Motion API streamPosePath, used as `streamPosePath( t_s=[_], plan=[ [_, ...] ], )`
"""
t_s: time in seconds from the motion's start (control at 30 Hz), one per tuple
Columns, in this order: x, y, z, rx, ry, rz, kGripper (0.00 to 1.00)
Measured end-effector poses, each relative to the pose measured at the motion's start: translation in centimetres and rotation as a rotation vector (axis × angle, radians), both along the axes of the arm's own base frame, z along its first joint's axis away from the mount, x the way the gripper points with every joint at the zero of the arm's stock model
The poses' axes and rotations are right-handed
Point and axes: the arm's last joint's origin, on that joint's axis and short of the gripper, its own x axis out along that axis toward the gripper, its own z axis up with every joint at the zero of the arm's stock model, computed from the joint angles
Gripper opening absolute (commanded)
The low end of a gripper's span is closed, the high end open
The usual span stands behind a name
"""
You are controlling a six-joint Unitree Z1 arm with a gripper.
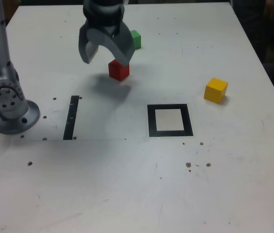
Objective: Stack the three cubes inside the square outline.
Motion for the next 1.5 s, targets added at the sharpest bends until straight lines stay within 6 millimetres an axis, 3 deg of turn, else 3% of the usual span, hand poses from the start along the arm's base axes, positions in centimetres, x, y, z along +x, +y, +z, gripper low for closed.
streamPosePath(
  t_s=[0.3,0.53,0.9,1.17,1.5],
  plan=[
    [2.0,0.8,-2.7,-0.006,0.043,-0.013,0.93],
    [2.6,0.8,-3.7,-0.018,0.058,-0.045,0.77],
    [3.5,1.1,-3.3,-0.028,0.033,-0.075,0.61],
    [4.2,1.3,-3.1,-0.048,0.01,-0.073,0.44],
    [4.6,1.2,-3.1,-0.084,-0.013,-0.07,0.33]
  ],
)
